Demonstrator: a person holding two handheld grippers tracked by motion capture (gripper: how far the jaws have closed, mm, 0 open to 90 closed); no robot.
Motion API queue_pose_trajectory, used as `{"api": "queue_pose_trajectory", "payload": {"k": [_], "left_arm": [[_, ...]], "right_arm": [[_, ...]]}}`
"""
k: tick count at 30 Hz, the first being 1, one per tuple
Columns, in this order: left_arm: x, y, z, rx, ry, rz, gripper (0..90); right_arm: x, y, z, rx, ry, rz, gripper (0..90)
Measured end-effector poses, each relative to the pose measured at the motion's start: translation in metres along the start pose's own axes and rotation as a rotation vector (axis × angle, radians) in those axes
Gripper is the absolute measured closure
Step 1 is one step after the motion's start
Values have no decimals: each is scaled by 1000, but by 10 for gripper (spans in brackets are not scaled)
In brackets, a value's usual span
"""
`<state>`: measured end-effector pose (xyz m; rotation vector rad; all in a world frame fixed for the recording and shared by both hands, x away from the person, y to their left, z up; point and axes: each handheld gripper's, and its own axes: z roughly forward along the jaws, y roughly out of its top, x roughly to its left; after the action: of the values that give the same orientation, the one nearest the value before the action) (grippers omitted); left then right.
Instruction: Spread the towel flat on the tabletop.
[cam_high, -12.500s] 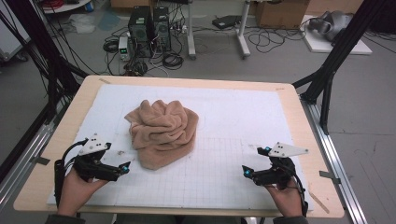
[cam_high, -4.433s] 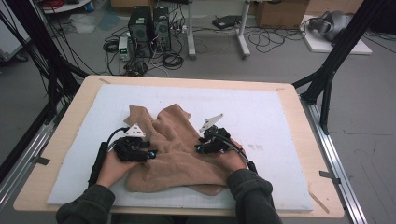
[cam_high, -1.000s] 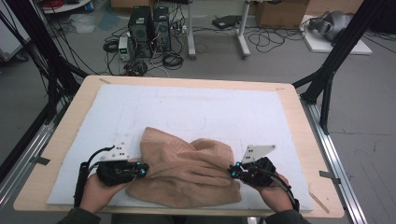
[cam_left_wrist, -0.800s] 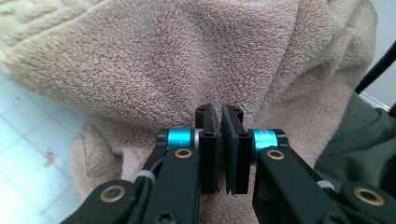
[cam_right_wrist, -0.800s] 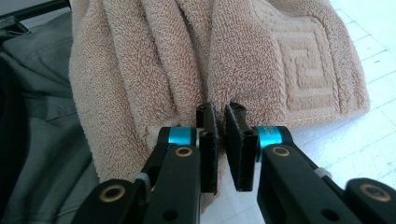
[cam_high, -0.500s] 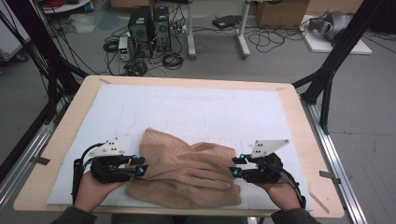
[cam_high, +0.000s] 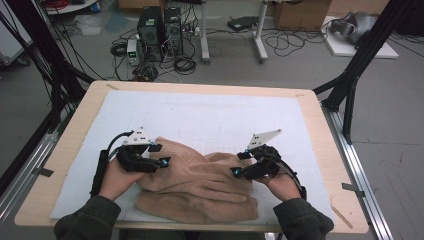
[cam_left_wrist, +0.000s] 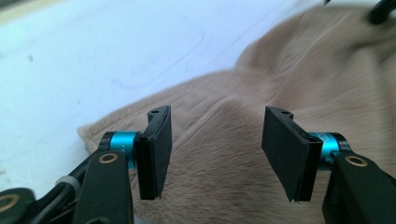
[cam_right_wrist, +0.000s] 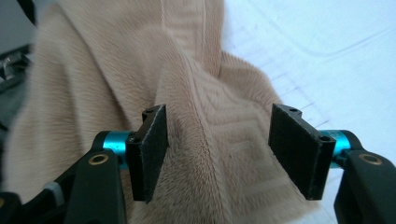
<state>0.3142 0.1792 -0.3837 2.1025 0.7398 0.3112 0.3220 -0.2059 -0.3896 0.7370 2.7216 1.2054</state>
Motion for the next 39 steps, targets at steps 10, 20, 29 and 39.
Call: {"api": "queue_pose_trajectory", "payload": {"k": [10, 20, 29, 39], "left_arm": [[12, -30, 29, 169, -93, -48, 745], [12, -27, 16, 113, -54, -36, 892], [11, -18, -4, 11, -33, -49, 894], [15, -17, 11, 47, -10, -48, 465]], "right_arm": [[3, -29, 36, 114, 79, 10, 758], [3, -22, 21, 63, 25, -19, 856], [0, -16, 0, 6, -18, -14, 856], [-4, -19, 4, 31, -21, -6, 850]]}}
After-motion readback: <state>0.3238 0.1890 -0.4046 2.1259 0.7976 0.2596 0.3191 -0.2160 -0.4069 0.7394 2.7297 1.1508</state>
